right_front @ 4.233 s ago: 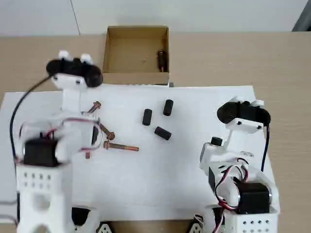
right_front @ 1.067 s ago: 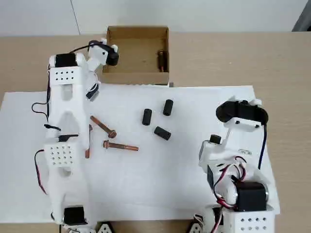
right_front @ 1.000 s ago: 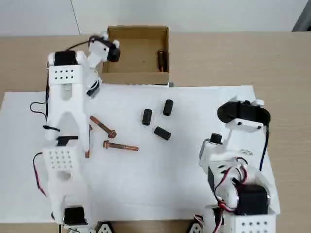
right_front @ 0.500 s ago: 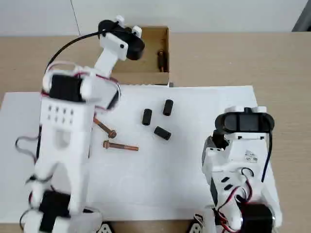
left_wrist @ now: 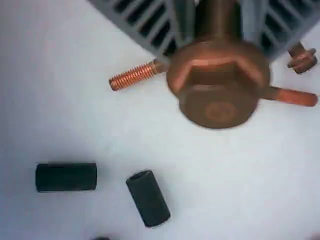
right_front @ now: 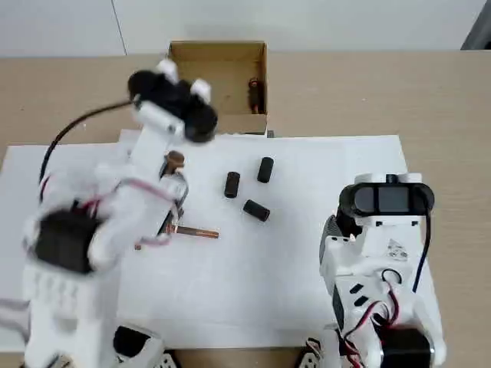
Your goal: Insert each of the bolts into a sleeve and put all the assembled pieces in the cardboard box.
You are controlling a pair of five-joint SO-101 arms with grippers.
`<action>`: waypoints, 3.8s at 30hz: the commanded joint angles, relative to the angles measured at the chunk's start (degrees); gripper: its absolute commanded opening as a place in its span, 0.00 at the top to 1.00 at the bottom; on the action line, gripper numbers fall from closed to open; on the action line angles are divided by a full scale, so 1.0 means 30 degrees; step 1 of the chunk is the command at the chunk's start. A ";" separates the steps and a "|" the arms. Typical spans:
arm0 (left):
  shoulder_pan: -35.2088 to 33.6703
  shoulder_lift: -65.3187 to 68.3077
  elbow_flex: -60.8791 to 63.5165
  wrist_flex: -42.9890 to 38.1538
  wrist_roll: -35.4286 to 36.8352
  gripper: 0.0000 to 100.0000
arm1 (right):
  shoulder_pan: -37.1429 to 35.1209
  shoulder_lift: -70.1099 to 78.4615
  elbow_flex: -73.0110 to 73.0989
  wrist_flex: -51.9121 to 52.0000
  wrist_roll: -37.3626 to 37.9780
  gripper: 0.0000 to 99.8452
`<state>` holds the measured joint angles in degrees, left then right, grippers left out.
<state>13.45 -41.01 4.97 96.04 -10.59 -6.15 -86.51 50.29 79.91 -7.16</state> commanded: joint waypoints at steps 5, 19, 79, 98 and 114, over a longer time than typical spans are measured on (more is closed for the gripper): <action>-0.0762 -0.8440 0.8337 -0.6271 0.0322 0.99 | -0.0015 -0.0103 -0.0088 -0.0396 0.0176 1.00; -0.0733 -1.6996 1.7275 -1.0022 0.5949 0.99 | -0.0601 -0.0103 0.1582 -0.0571 0.0029 1.00; 0.3048 -2.0982 2.4513 -1.8989 1.4652 0.99 | -1.3436 -0.0132 0.9495 -1.5516 0.6212 1.00; 0.3546 -2.0982 2.4542 -1.4300 1.4242 0.99 | -1.3348 -0.0132 0.8469 -1.5575 0.6183 1.00; 0.5480 -2.0982 2.4689 -1.1077 1.1458 0.99 | -1.3348 -0.0132 0.8498 -1.5575 0.6183 1.00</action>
<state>29.36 -103.96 78.11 60.53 26.33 -46.33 -86.15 80.00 35.16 11.21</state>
